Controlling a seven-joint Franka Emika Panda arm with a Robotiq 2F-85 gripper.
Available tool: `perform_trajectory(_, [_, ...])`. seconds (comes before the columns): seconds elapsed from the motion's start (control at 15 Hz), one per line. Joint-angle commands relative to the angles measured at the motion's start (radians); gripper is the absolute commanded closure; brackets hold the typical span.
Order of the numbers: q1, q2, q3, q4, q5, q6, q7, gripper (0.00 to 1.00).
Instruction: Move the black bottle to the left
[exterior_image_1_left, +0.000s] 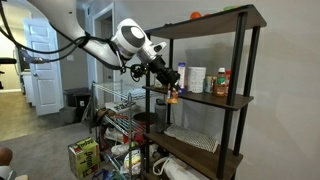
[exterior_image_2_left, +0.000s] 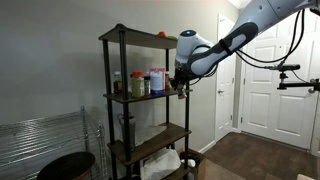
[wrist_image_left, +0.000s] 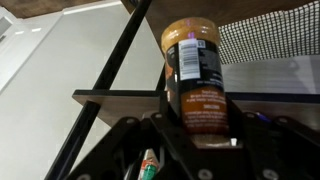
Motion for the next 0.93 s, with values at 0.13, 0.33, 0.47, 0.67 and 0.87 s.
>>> perform_trajectory(0.13, [-0.027, -0.081, 0.036, -0.107, -0.018, 0.091, -0.057, 0.73])
perform_trajectory(0.33, [-0.024, -0.090, 0.054, -0.134, -0.022, 0.136, -0.060, 0.73])
perform_trajectory(0.47, [-0.019, -0.095, 0.070, -0.149, -0.025, 0.171, -0.065, 0.73])
perform_trajectory(0.67, [0.011, -0.100, 0.068, -0.163, -0.028, 0.209, -0.068, 0.73])
perform_trajectory(0.87, [0.028, -0.116, 0.075, -0.184, -0.022, 0.258, -0.084, 0.73])
